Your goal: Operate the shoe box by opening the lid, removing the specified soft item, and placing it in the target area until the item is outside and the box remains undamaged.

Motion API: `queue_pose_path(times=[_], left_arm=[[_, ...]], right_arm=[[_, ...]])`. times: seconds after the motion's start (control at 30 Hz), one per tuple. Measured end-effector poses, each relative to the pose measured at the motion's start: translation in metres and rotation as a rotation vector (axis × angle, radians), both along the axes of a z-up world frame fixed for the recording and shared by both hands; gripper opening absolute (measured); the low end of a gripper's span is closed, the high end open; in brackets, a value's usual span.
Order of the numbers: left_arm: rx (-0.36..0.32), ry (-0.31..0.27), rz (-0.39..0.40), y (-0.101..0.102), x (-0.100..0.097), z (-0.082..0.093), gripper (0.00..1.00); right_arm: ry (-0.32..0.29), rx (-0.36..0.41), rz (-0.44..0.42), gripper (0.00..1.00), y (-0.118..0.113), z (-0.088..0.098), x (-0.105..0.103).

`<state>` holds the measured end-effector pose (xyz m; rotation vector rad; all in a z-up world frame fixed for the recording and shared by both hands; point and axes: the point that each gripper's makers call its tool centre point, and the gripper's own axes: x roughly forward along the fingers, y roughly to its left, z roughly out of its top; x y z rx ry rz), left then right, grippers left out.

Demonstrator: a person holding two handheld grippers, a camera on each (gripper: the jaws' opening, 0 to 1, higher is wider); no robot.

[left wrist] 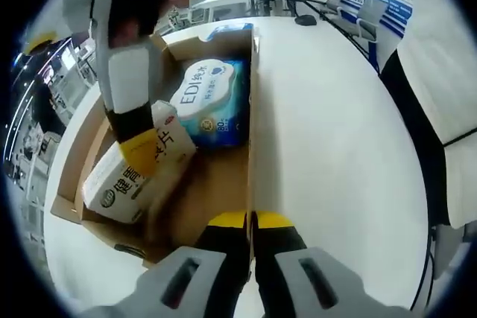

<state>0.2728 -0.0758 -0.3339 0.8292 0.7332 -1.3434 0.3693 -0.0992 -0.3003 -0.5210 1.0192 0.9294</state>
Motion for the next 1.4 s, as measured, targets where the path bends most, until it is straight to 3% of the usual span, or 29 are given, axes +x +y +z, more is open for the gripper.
queue_pose_path(times=[0.13, 0.2, 0.23, 0.27, 0.4, 1.17, 1.4], left_arm=[[0.002, 0.005, 0.005, 0.000, 0.001, 0.000, 0.00], [0.001, 0.004, 0.006, 0.000, 0.000, 0.000, 0.00], [0.001, 0.003, 0.006, 0.000, 0.001, 0.000, 0.00], [0.001, 0.004, 0.007, 0.000, 0.000, 0.001, 0.00], [0.002, 0.006, 0.010, 0.000, 0.000, 0.001, 0.00], [0.005, 0.004, 0.008, 0.001, -0.002, 0.000, 0.00], [0.005, 0.003, 0.005, 0.001, -0.002, 0.001, 0.00]], right_arm=[[-0.025, 0.029, -0.034, 0.18, -0.003, 0.007, 0.000], [-0.028, 0.117, -0.204, 0.18, -0.005, 0.019, 0.009], [0.009, 0.178, -0.246, 0.18, 0.001, 0.023, 0.007], [0.006, 0.209, -0.246, 0.18, 0.002, 0.025, 0.004], [-0.049, 0.108, -0.178, 0.17, -0.008, 0.016, -0.003], [-0.128, 0.302, -0.378, 0.17, -0.026, 0.062, -0.006], [-0.169, 0.296, -0.397, 0.17, -0.042, 0.069, -0.012]])
